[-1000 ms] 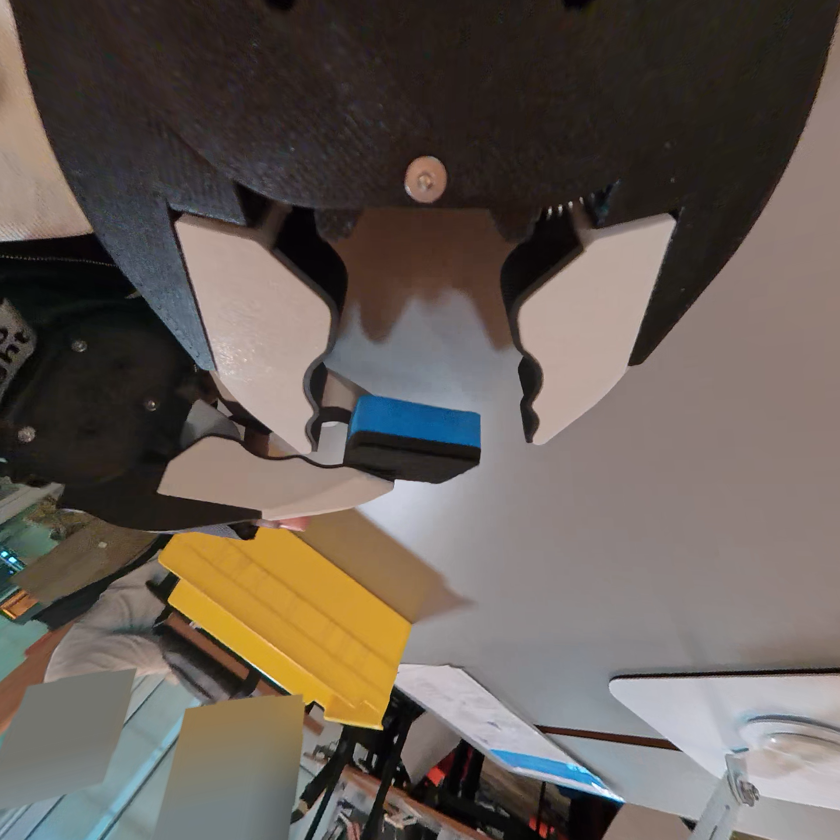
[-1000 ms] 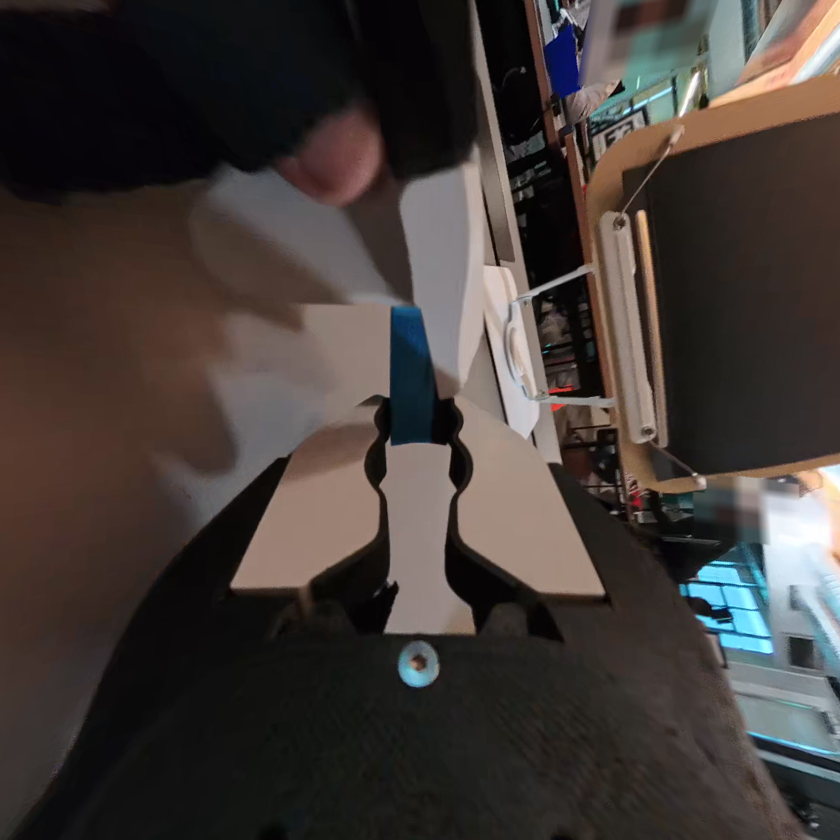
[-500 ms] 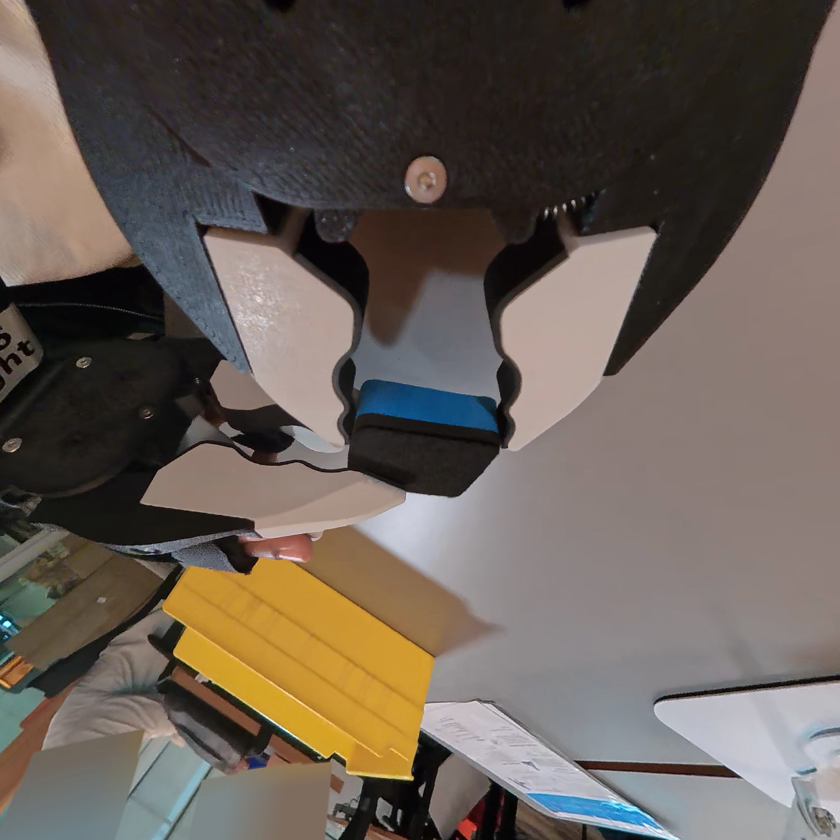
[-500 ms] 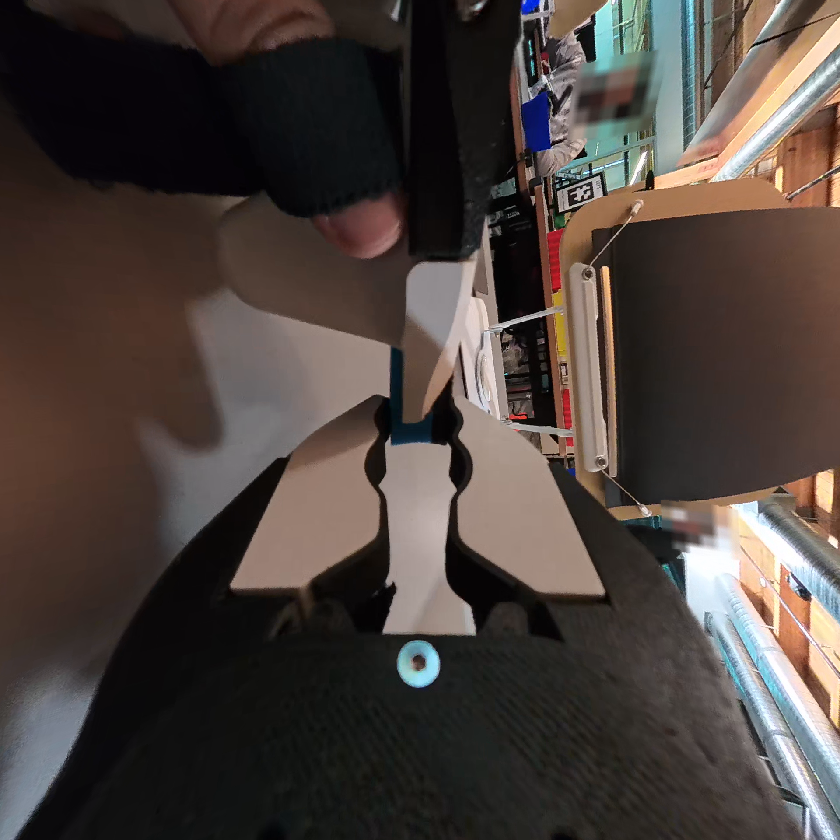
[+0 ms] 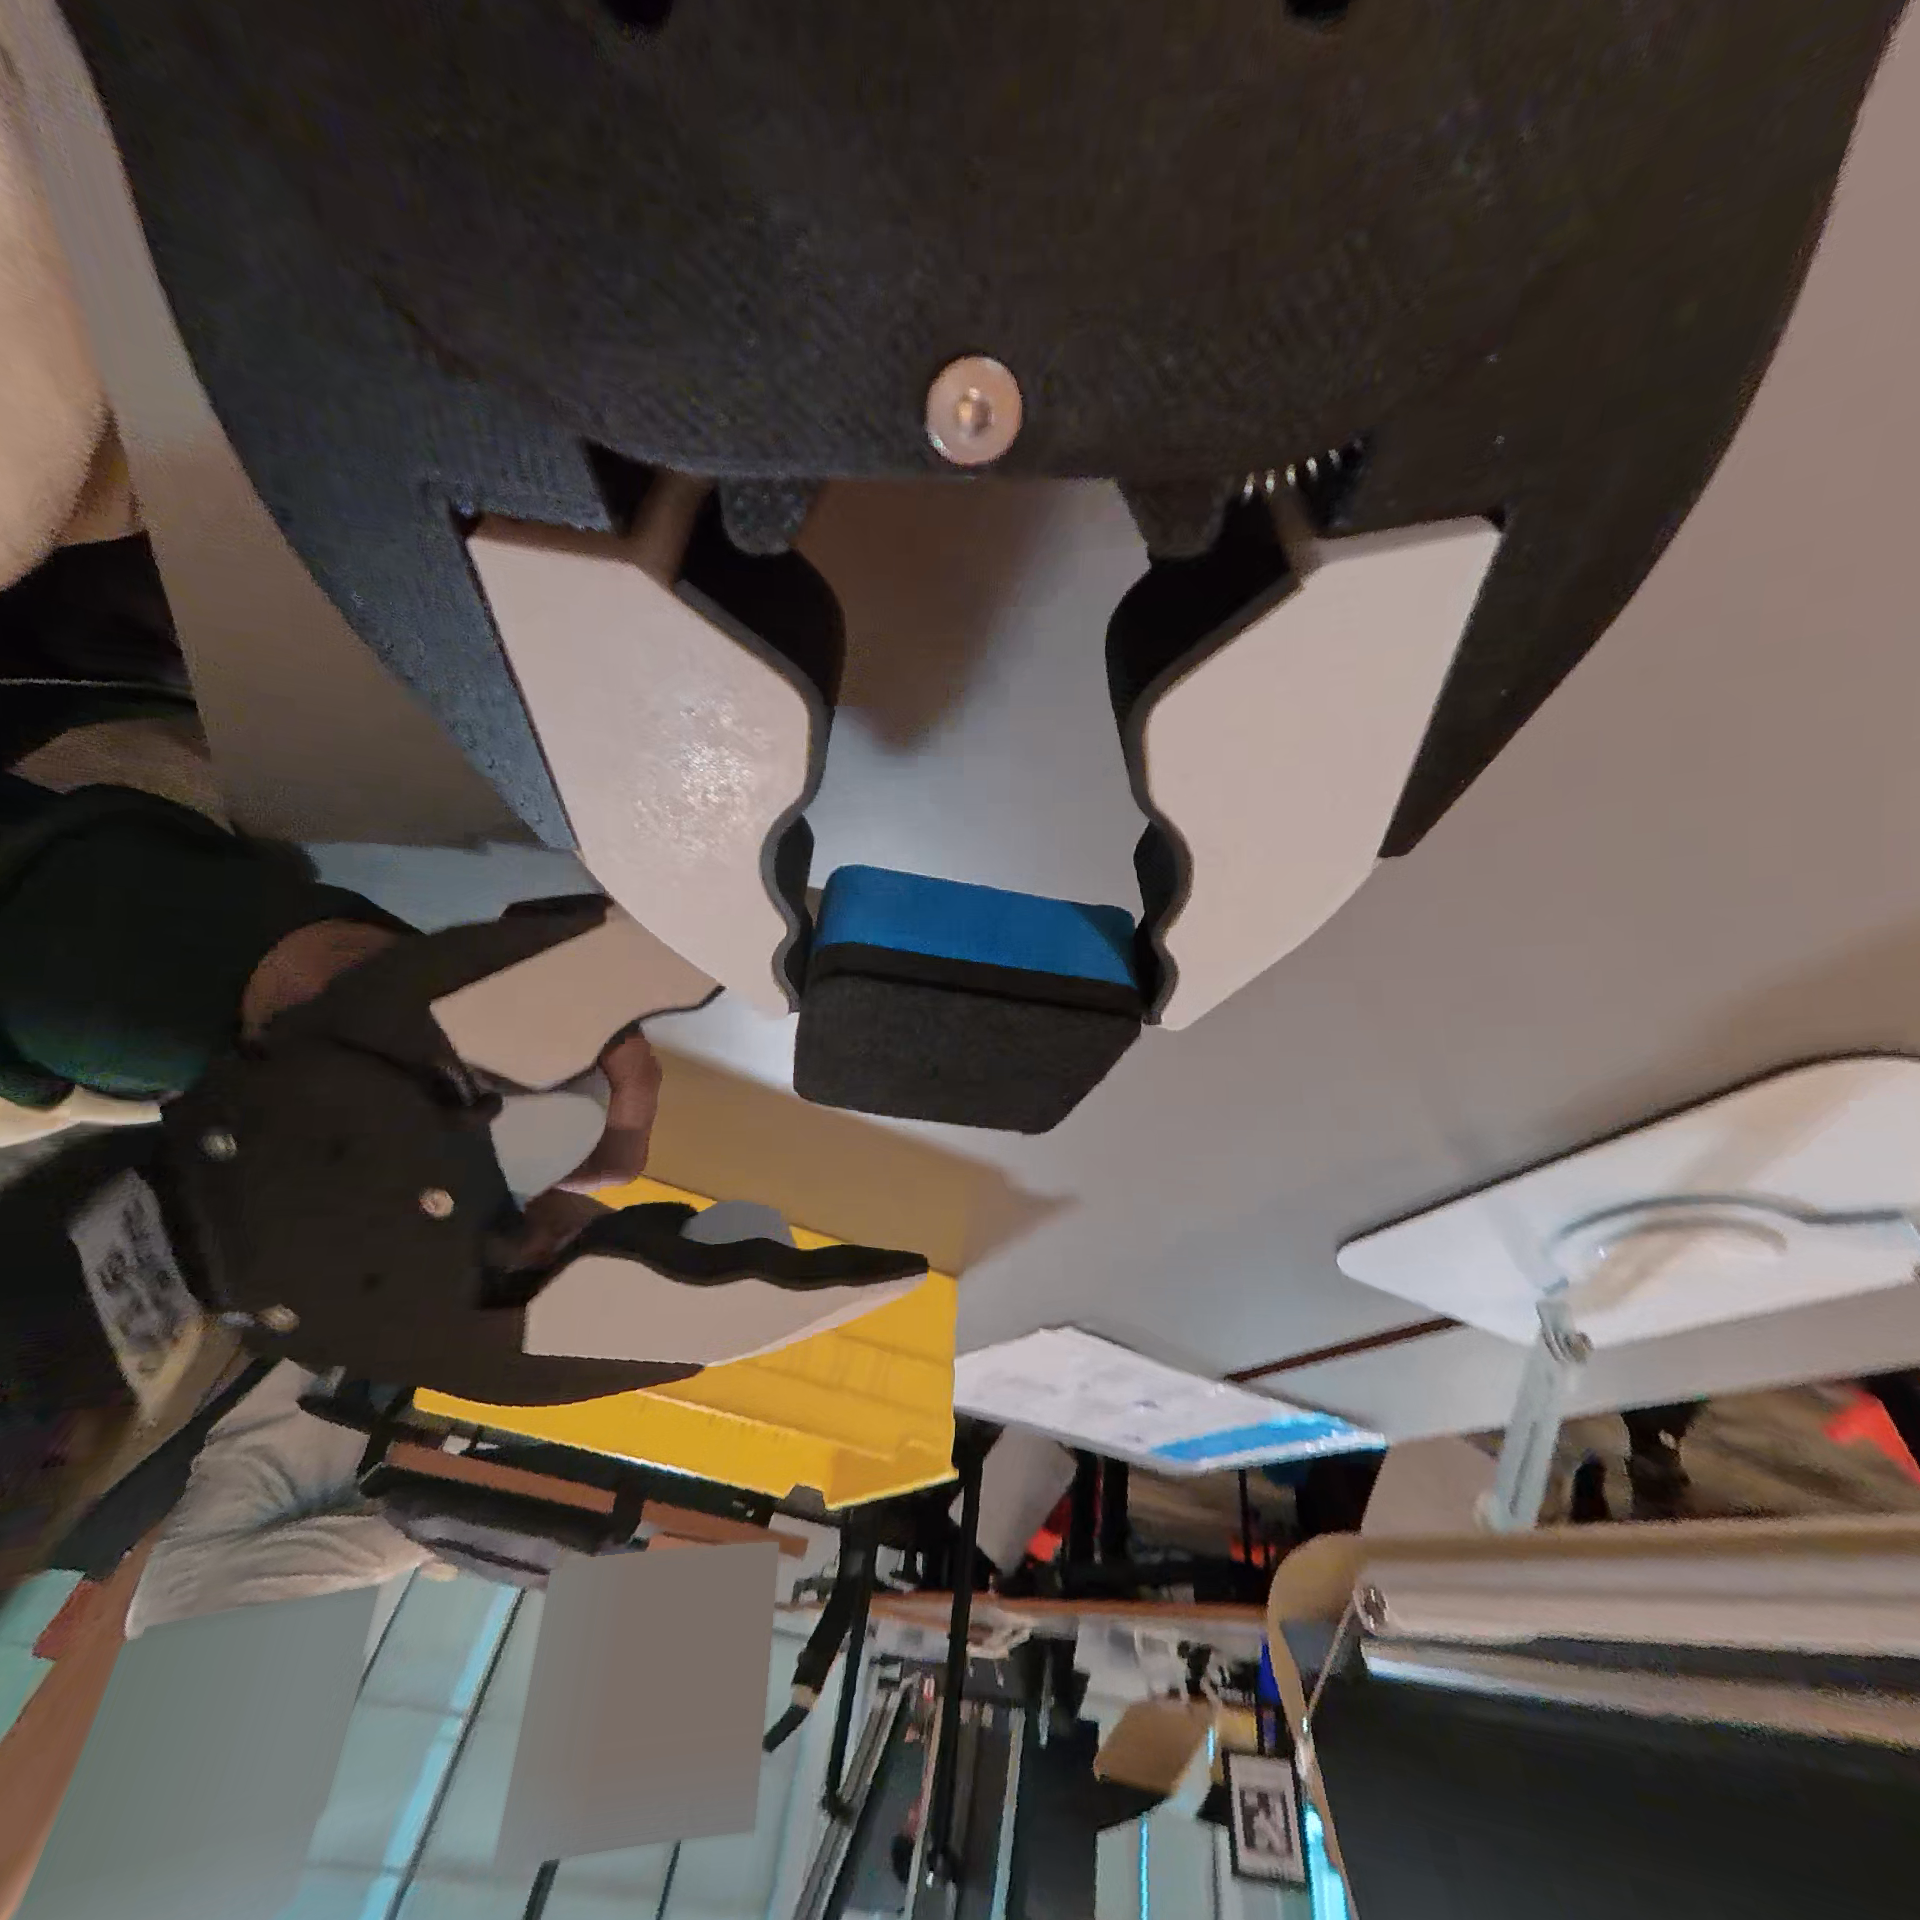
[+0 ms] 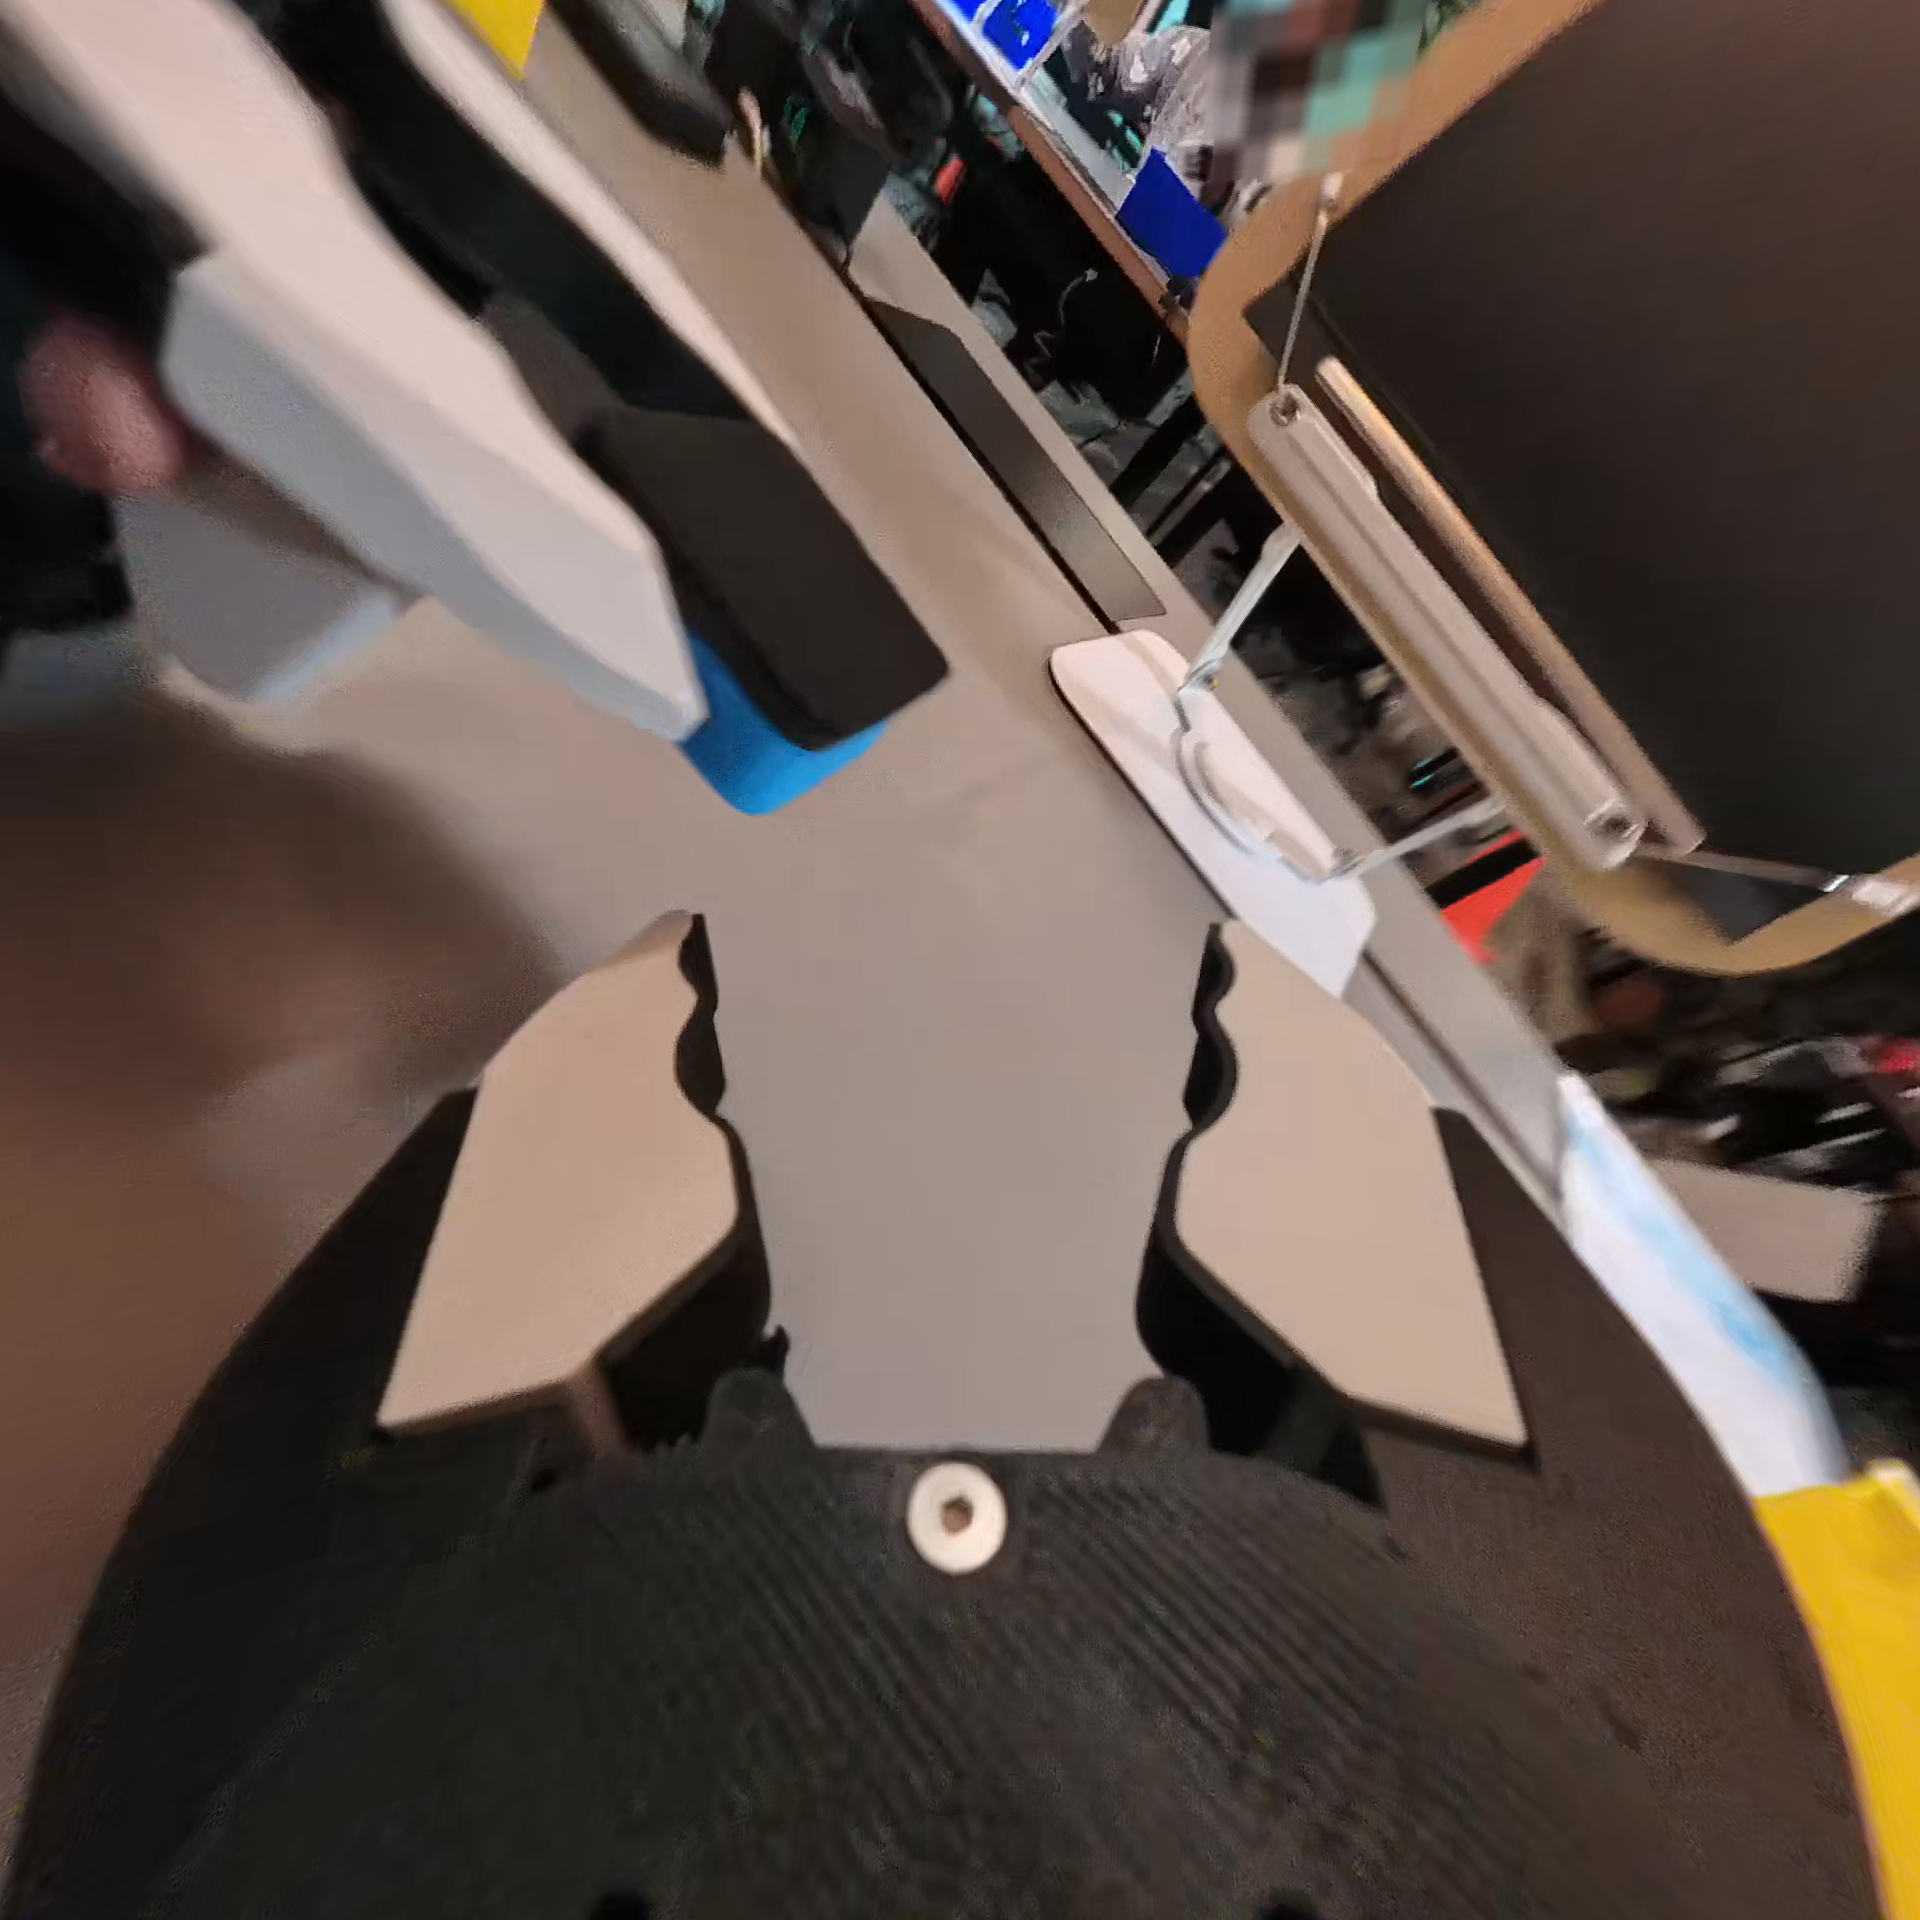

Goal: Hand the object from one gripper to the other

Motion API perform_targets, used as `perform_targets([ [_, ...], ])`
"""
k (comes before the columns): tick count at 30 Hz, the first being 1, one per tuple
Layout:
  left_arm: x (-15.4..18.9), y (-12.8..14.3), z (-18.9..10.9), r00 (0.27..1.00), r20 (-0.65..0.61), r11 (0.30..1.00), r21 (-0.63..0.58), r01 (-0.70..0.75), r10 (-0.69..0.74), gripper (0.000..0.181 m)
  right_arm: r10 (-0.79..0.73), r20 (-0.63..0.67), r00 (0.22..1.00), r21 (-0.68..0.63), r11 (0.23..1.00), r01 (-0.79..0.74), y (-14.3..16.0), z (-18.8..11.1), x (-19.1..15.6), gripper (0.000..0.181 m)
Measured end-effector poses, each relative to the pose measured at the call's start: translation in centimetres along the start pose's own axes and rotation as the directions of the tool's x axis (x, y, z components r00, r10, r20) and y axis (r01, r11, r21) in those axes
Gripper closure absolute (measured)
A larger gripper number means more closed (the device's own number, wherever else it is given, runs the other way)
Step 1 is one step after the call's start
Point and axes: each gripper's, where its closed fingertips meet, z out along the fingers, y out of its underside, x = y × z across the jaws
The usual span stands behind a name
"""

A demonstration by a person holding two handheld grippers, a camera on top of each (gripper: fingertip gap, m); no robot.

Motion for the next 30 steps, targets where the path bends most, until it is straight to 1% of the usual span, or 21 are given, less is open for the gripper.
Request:
perform_targets([
  [2, 0.0, -0.5, -0.3, 0.999, 0.004, 0.999, 0.027, -0.047, 0.047, 0.120, 0.168, 0.049, 0.985, 0.035, 0.985, -0.169, -0.1, -0.1, 0.7, 0.086],
  [4, 0.1, -0.9, -0.5, 0.995, 0.006, 0.994, 0.049, -0.095, 0.095, 0.120, 0.324, 0.100, 0.941, 0.073, 0.940, -0.332, -0.3, -0.3, 1.4, 0.082],
  [6, 0.6, -1.4, -0.6, 0.985, 0.008, 0.982, 0.074, -0.172, 0.172, 0.120, 0.472, 0.218, 0.855, 0.099, 0.860, -0.500, -0.8, -0.6, 1.4, 0.088],
  [8, 1.2, -1.7, -0.6, 0.963, 0.011, 0.960, 0.079, -0.269, 0.269, 0.120, 0.596, 0.333, 0.731, 0.095, 0.750, -0.654, -1.3, -0.9, 1.4, 0.093],
  [9, 1.5, -1.6, -0.5, 0.947, 0.014, 0.944, 0.075, -0.320, 0.320, 0.120, 0.635, 0.414, 0.652, 0.086, 0.686, -0.722, -1.8, -1.3, 1.1, 0.104],
  [10, 1.8, -1.5, -0.4, 0.929, 0.011, 0.927, 0.069, -0.369, 0.369, 0.120, 0.666, 0.502, 0.551, 0.053, 0.612, -0.789, -2.4, -1.7, 0.8, 0.115],
  [11, 2.1, -1.3, -0.3, 0.912, 0.010, 0.911, 0.057, -0.409, 0.409, 0.120, 0.691, 0.583, 0.428, -0.004, 0.529, -0.848, -2.9, -2.1, 0.5, 0.119],
  [13, 2.7, -1.0, 0.0, 0.881, -0.002, 0.880, 0.049, -0.473, 0.473, 0.120, 0.687, 0.710, 0.155, -0.148, 0.360, -0.921, -3.8, -2.9, 0.1, 0.127],
  [14, 3.0, -1.0, 0.1, 0.870, -0.007, 0.869, 0.056, -0.492, 0.493, 0.120, 0.676, 0.737, 0.030, -0.223, 0.283, -0.933, -4.0, -3.1, 0.0, 0.127],
  [15, 3.3, -1.1, 0.1, 0.863, -0.015, 0.862, 0.068, -0.503, 0.505, 0.120, 0.656, 0.751, -0.074, -0.281, 0.217, -0.935, -4.2, -3.3, 0.0, 0.127],
  [16, 3.6, -1.2, 0.1, 0.860, -0.024, 0.858, 0.079, -0.507, 0.510, 0.121, 0.635, 0.758, -0.150, -0.326, 0.169, -0.930, -4.3, -3.4, -0.1, 0.126],
  [17, 3.8, -1.3, 0.2, 0.856, -0.030, 0.854, 0.091, -0.512, 0.517, 0.121, 0.618, 0.761, -0.198, -0.357, 0.145, -0.923, -4.4, -3.5, -0.2, 0.127],
  [18, 4.0, -1.3, 0.1, 0.853, -0.035, 0.851, 0.101, -0.516, 0.521, 0.121, 0.606, 0.764, -0.221, -0.380, 0.146, -0.914, -4.6, -3.6, -0.5, 0.128],
  [19, 4.1, -1.3, 0.2, 0.852, -0.039, 0.850, 0.104, -0.517, 0.523, 0.121, 0.602, 0.767, -0.223, -0.395, 0.169, -0.903, -4.7, -3.8, -1.0, 0.129],
  [21, 4.3, -1.3, 0.2, 0.853, -0.048, 0.852, 0.110, -0.513, 0.520, 0.121, 0.601, 0.773, -0.202, -0.412, 0.235, -0.880, -5.0, -3.9, -2.2, 0.133],
  [23, 4.5, -1.4, 0.2, 0.854, -0.054, 0.853, 0.118, -0.509, 0.517, 0.120, 0.596, 0.780, -0.193, -0.419, 0.267, -0.868, -5.3, -4.1, -2.9, 0.142],
  [25, 4.6, -1.4, 0.2, 0.856, -0.060, 0.855, 0.123, -0.504, 0.514, 0.121, 0.597, 0.778, -0.195, -0.423, 0.269, -0.865, -5.3, -4.1, -3.1, 0.154],
  [29, 4.6, -1.3, 0.3, 0.870, -0.065, 0.870, 0.114, -0.481, 0.489, 0.120, 0.594, 0.779, -0.202, -0.417, 0.250, -0.874, -5.2, -4.0, -2.6, 0.156],
  [30, 4.5, -1.4, 0.4, 0.879, -0.061, 0.879, 0.115, -0.464, 0.472, 0.114, 0.589, 0.783, -0.198, -0.403, 0.240, -0.883, -5.3, -4.1, -2.3, 0.156],
])
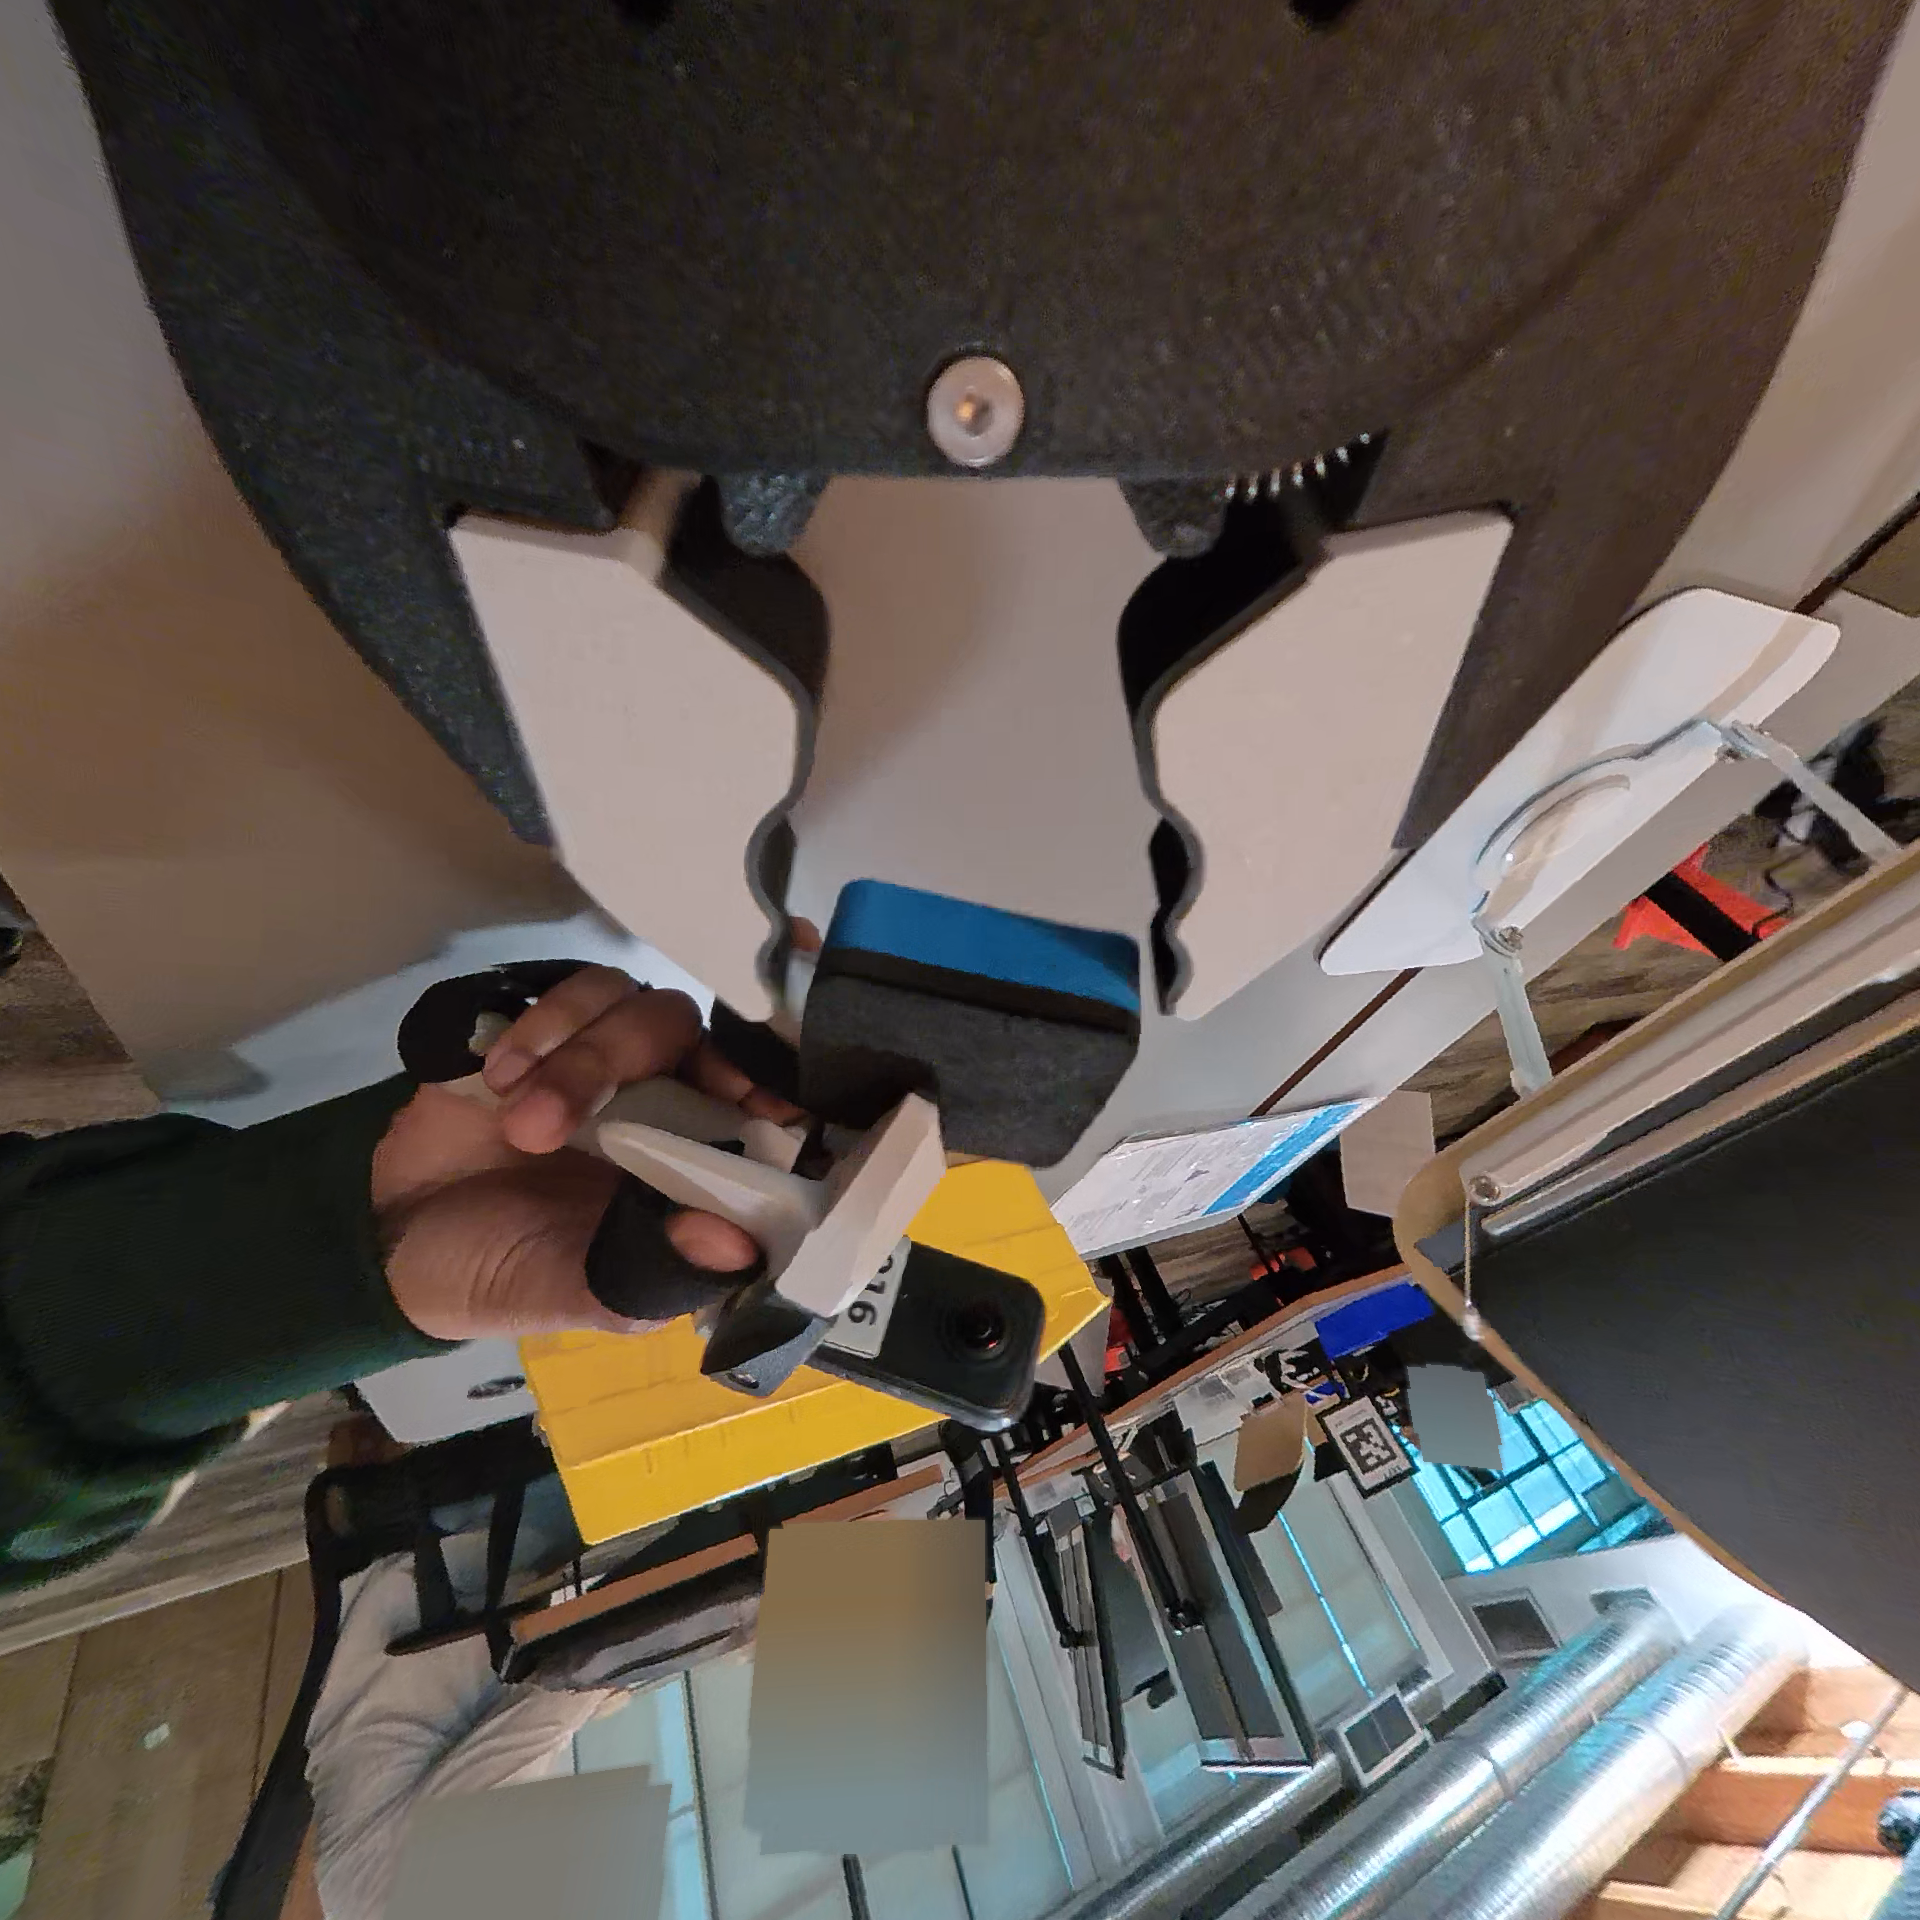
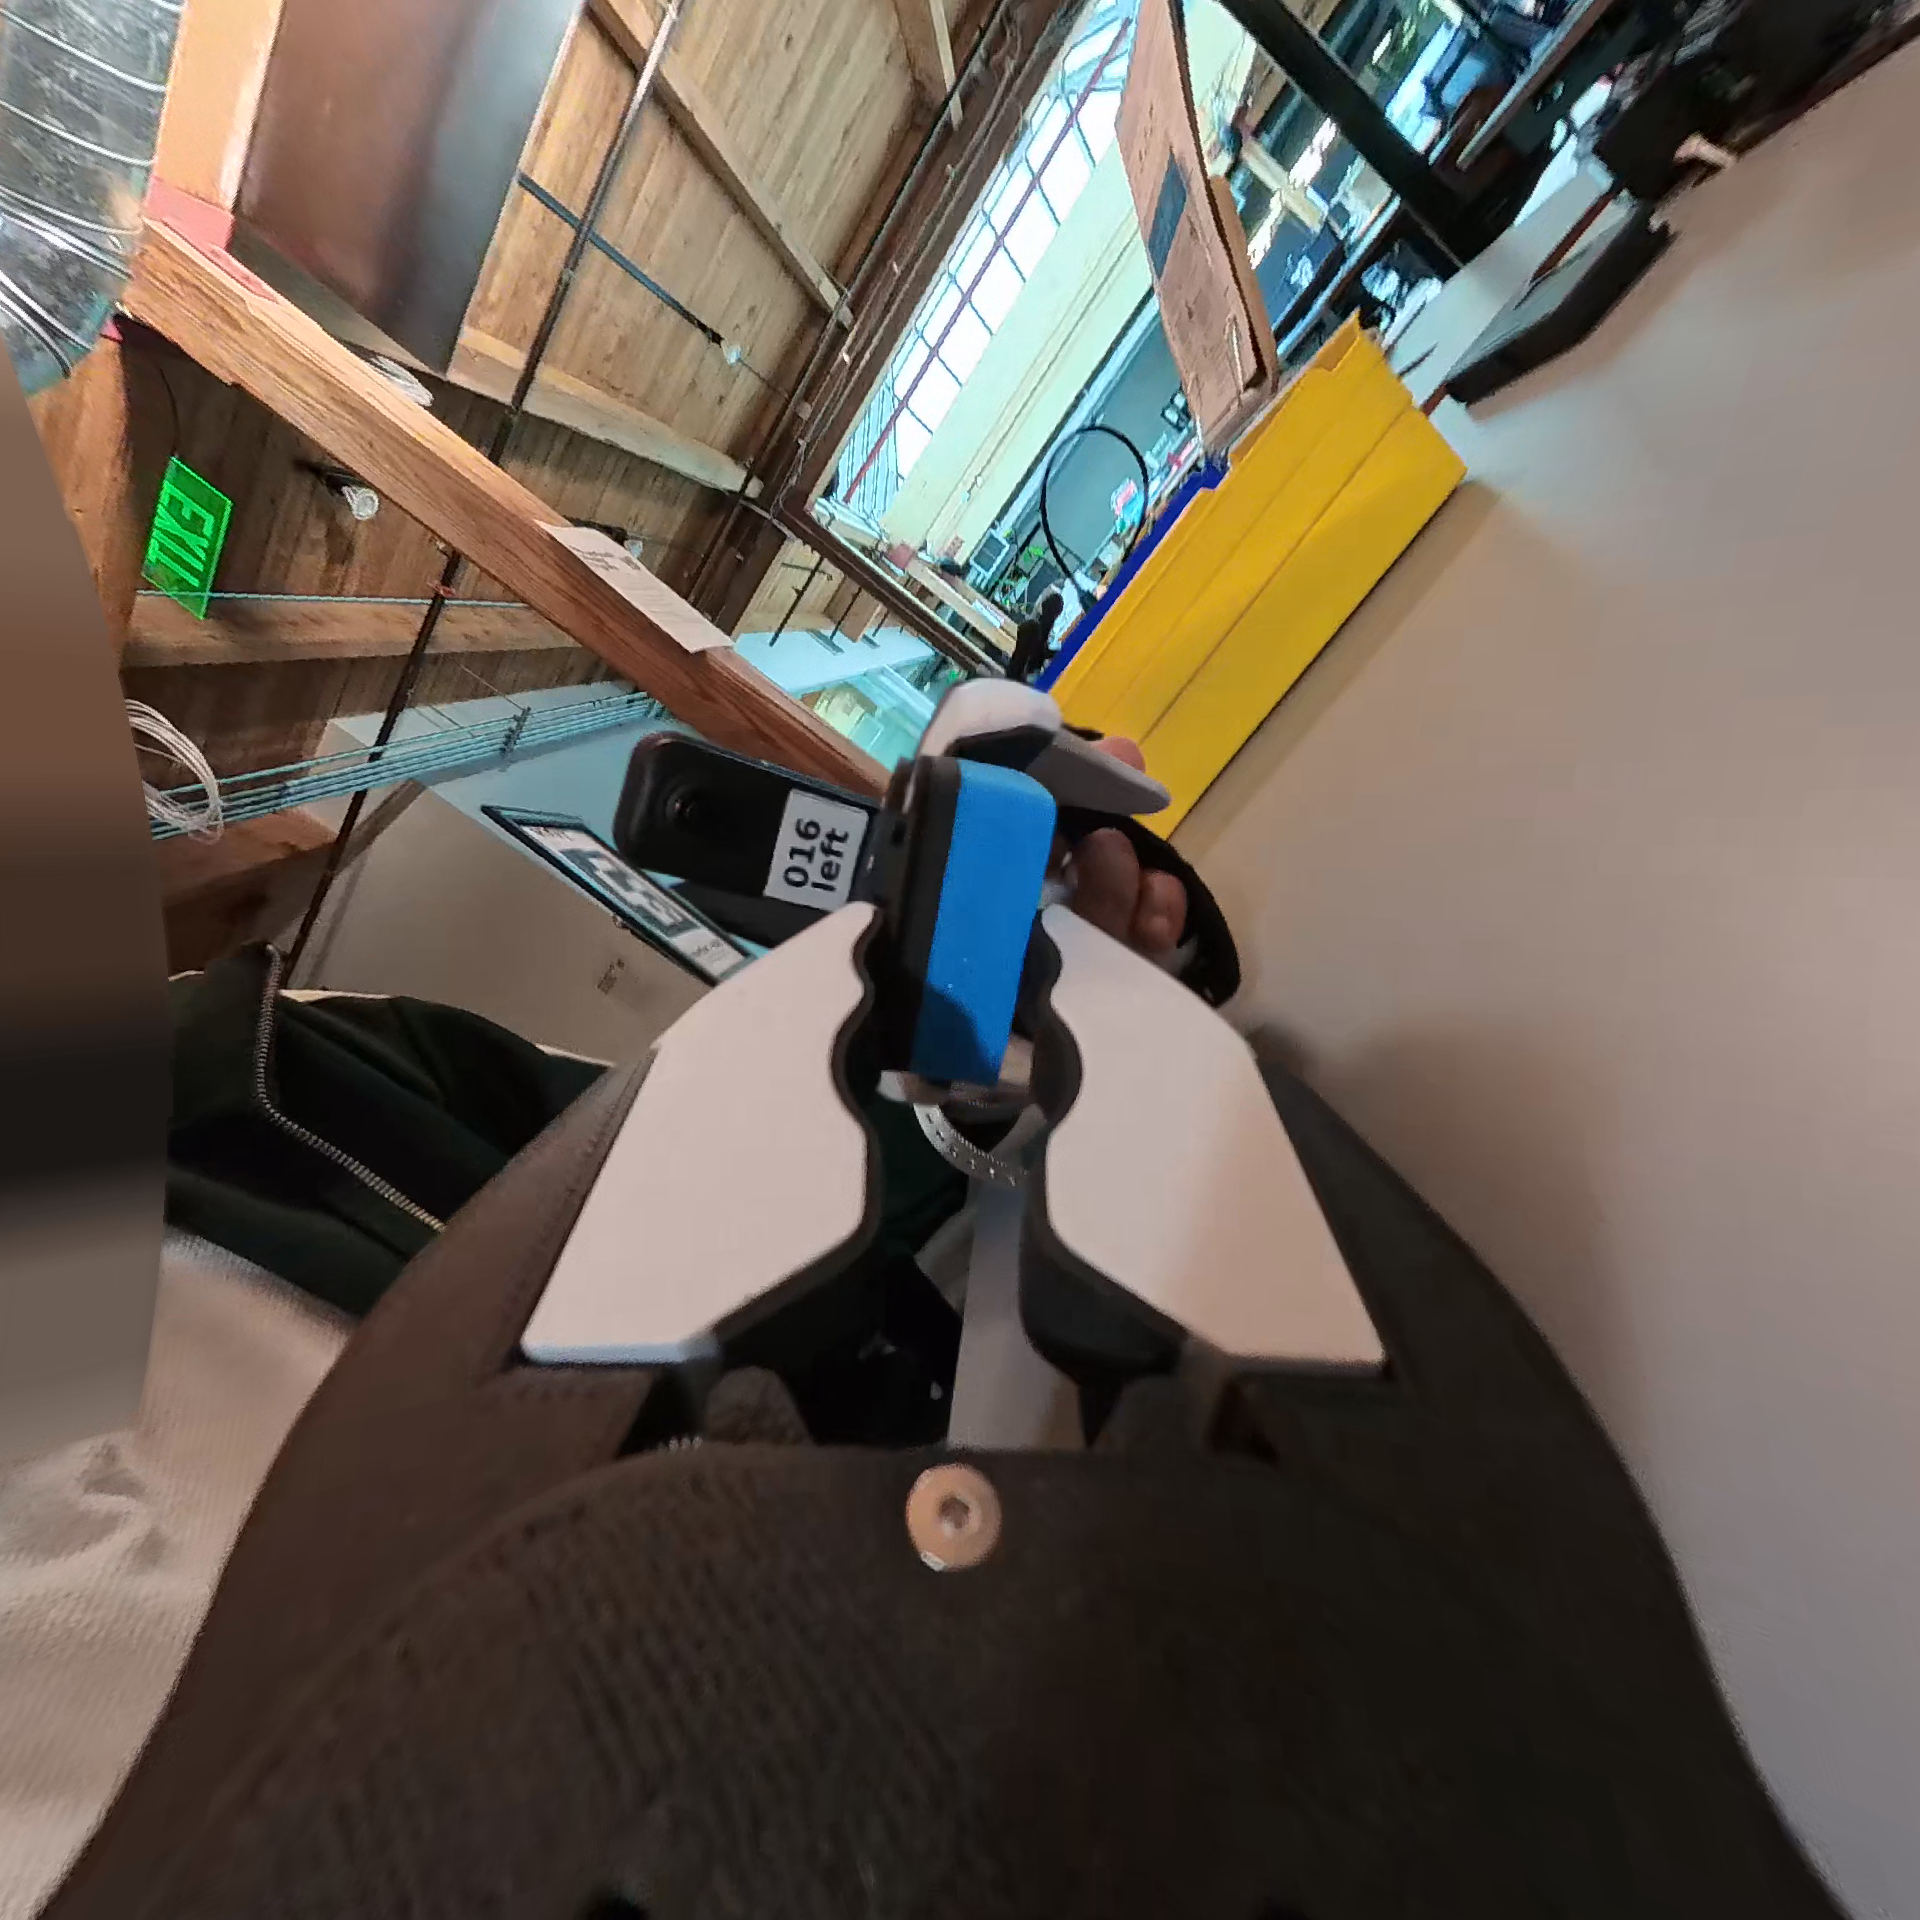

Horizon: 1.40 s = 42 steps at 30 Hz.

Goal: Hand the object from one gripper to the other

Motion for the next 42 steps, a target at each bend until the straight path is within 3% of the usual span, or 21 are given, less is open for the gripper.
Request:
perform_targets([
  [3, -0.8, -0.1, -0.2, 0.996, 0.030, 0.997, 0.016, 0.081, -0.082, 0.095, -0.023, 0.009, 1.000, 0.054, 0.998, 0.023, -1.0, -0.6, -0.4, 0.157],
  [6, -1.5, -0.5, -0.7, 0.972, 0.006, 0.969, 0.078, 0.233, -0.234, 0.099, -0.068, -0.001, 0.998, 0.101, 0.993, 0.068, -1.9, -1.1, -0.6, 0.157],
  [7, -1.3, -0.8, -0.8, 0.944, -0.050, 0.939, 0.097, 0.330, -0.327, 0.109, -0.092, -0.005, 0.996, 0.115, 0.989, 0.092, -2.2, -1.3, -0.8, 0.157],
  [9, -0.8, -1.0, -1.1, 0.812, -0.196, 0.816, 0.080, 0.572, -0.550, 0.127, -0.149, -0.020, 0.989, 0.137, 0.979, 0.150, -2.6, -1.4, -1.1, 0.157],
  [11, -0.9, -0.9, -1.2, 0.651, -0.294, 0.665, 0.064, 0.744, -0.700, 0.125, -0.203, -0.041, 0.978, 0.144, 0.968, 0.207, -2.8, -1.4, -1.3, 0.157],
  [13, -1.3, -0.9, -1.2, 0.549, -0.341, 0.560, 0.075, 0.825, -0.764, 0.124, -0.246, -0.058, 0.968, 0.135, 0.958, 0.251, -2.7, -1.3, -1.4, 0.157],
  [15, -1.2, -1.1, -1.3, 0.494, -0.373, 0.510, 0.062, 0.858, -0.785, 0.130, -0.283, -0.081, 0.956, 0.126, 0.948, 0.292, -2.6, -1.1, -1.3, 0.157],
  [23, 0.0, -0.7, -0.4, 0.432, -0.388, 0.472, -0.011, 0.881, -0.814, 0.140, -0.397, -0.152, 0.905, 0.060, 0.910, 0.409, -1.9, -0.5, -0.7, 0.157],
  [27, 0.3, -0.6, -0.5, 0.487, -0.363, 0.528, -0.017, 0.849, -0.795, 0.157, -0.444, -0.168, 0.880, 0.017, 0.891, 0.453, -1.3, -0.1, -0.6, 0.156],
  [34, 0.1, -0.4, -0.5, 0.549, -0.320, 0.580, -0.004, 0.815, -0.772, 0.158, -0.416, -0.172, 0.893, 0.018, 0.905, 0.425, -1.3, -0.2, -0.3, 0.156],
  [35, 0.0, -0.4, -0.5, 0.552, -0.316, 0.581, 0.000, 0.814, -0.772, 0.158, -0.411, -0.178, 0.894, 0.029, 0.906, 0.423, -1.5, -0.3, -0.3, 0.154],
  [37, -0.3, -0.3, -0.6, 0.551, -0.308, 0.576, 0.013, 0.817, -0.776, 0.158, -0.408, -0.235, 0.882, 0.071, 0.898, 0.435, -2.5, -0.7, -0.1, 0.126],
  [39, -0.7, -0.2, -0.9, 0.523, -0.308, 0.545, 0.015, 0.838, -0.795, 0.158, -0.494, -0.315, 0.810, 0.107, 0.830, 0.548, -3.8, -1.5, -0.4, 0.102],
  [42, -1.0, -0.2, -1.2, 0.419, -0.353, 0.447, 0.003, 0.895, -0.837, 0.157, -0.703, -0.344, 0.622, 0.016, 0.658, 0.753, -4.1, -1.8, -1.8, 0.095],
])
